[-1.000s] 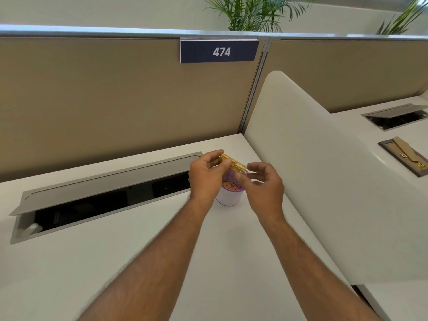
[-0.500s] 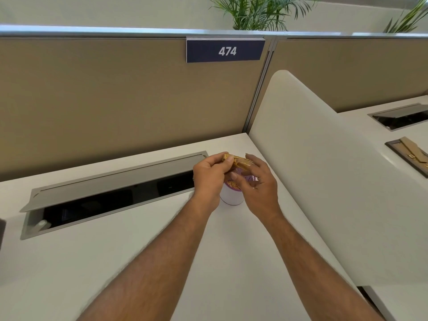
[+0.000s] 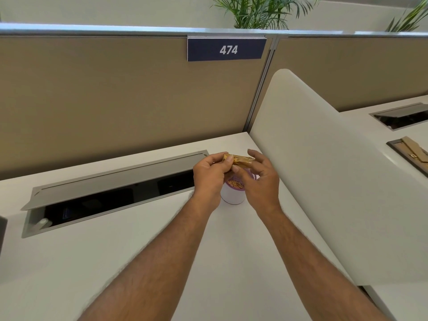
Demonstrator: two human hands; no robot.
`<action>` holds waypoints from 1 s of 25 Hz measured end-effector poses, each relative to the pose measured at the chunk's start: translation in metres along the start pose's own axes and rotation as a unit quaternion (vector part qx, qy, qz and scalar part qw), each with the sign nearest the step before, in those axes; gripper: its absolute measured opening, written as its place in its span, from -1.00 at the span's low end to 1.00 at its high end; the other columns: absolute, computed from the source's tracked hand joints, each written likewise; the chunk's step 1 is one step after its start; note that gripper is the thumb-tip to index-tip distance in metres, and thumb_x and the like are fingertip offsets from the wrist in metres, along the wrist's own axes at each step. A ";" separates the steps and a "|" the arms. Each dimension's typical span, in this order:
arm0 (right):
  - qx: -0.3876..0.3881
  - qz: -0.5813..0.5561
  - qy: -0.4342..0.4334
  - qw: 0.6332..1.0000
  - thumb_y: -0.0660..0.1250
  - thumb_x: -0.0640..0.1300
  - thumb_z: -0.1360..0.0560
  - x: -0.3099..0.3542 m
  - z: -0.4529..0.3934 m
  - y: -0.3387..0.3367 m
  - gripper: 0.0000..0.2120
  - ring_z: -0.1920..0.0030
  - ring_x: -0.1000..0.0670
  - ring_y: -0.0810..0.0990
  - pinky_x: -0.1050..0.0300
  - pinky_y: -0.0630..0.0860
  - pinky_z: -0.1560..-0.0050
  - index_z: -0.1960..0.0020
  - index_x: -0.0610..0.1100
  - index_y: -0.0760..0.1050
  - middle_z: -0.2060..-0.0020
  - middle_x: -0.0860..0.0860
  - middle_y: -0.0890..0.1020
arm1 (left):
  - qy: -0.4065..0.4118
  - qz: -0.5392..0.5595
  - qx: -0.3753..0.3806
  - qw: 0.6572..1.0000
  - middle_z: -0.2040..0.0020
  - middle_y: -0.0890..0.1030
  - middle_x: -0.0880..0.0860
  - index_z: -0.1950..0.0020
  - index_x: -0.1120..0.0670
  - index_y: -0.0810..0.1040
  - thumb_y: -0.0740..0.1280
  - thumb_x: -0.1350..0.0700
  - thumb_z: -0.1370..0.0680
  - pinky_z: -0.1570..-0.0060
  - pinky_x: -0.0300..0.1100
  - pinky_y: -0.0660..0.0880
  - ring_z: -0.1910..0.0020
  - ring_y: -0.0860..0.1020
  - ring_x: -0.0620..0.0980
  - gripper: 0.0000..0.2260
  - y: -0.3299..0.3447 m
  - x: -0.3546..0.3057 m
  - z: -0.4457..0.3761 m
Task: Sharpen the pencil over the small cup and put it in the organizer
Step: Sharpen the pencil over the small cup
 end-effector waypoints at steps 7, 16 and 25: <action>0.045 0.009 0.029 0.999 0.48 -0.10 -0.48 -0.002 -0.007 0.002 -0.76 -0.32 0.01 0.45 -0.09 0.58 -0.22 -0.14 -0.08 0.65 -0.25 0.07 0.50 | 0.006 -0.013 -0.014 1.000 0.05 0.69 0.05 -0.11 0.19 0.64 0.44 0.28 -0.50 0.14 -0.19 0.66 0.05 0.70 0.03 -0.81 -0.002 -0.001 -0.005; 0.056 -0.013 0.042 0.997 0.58 -0.07 -0.35 -0.011 -0.010 -0.007 -0.75 -0.29 0.08 0.45 0.31 0.49 -0.01 -0.01 -0.03 0.70 -0.23 0.09 0.51 | 0.003 -0.041 -0.028 0.999 -0.05 0.67 0.10 -0.14 0.16 0.64 0.44 0.26 -0.51 0.00 -0.02 0.67 -0.04 0.67 0.08 -0.79 -0.006 0.002 -0.008; 0.071 0.199 -0.056 0.976 0.54 -0.18 -0.40 -0.015 -0.005 -0.018 -0.86 -0.32 -0.13 0.43 -0.02 0.47 -0.19 0.03 -0.09 0.72 -0.24 -0.12 0.57 | 0.236 -0.322 0.024 0.917 -0.02 0.71 0.05 -0.17 0.08 0.66 0.50 0.27 -0.44 0.03 -0.20 0.66 0.05 0.68 -0.06 -0.69 0.011 -0.034 0.004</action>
Point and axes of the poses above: each hand's wrist, its own z-axis away from the middle knuckle, its own y-axis out of the palm, x = y × z, the point moved 8 cm from there along -z, towards the middle knuckle
